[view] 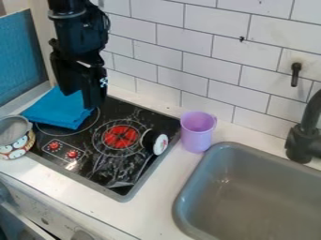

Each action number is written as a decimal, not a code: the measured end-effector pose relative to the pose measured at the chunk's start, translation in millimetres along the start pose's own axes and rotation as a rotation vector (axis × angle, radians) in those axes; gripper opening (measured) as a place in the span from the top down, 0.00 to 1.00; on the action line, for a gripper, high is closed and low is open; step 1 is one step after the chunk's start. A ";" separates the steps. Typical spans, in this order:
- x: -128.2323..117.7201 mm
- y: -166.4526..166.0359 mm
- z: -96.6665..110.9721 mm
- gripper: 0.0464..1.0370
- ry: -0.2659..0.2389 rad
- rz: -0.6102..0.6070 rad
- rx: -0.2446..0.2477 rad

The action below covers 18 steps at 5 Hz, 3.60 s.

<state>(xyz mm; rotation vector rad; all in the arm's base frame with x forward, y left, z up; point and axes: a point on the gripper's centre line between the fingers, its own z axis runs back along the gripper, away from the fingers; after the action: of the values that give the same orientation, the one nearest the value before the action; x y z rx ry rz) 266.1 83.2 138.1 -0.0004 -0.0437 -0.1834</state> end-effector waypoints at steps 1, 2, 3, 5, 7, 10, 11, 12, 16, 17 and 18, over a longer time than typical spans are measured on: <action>-1.3 -0.8 -7.8 0.04 0.025 0.006 -0.015; 10.7 -13.2 -18.5 0.04 0.077 0.018 0.001; 33.3 -34.7 -25.5 0.04 0.074 -0.051 0.008; 58.2 -48.6 -44.8 0.04 0.051 -0.037 0.011; 65.6 -59.5 -51.9 0.04 0.034 -0.059 0.002; 66.2 -71.4 -79.5 0.04 0.074 -0.042 0.028; 70.6 -69.7 -81.0 0.04 0.076 -0.036 0.041; 76.4 -70.1 -93.9 0.04 0.087 -0.052 0.022; 70.6 -60.3 -102.2 0.39 0.078 -0.016 -0.012; 62.7 -61.3 -100.3 0.39 0.090 0.009 -0.012; 51.4 -61.2 -78.7 0.39 0.084 0.028 0.004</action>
<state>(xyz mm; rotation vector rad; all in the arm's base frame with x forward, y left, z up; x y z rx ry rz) 308.9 13.3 61.5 0.0105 0.0398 -0.1554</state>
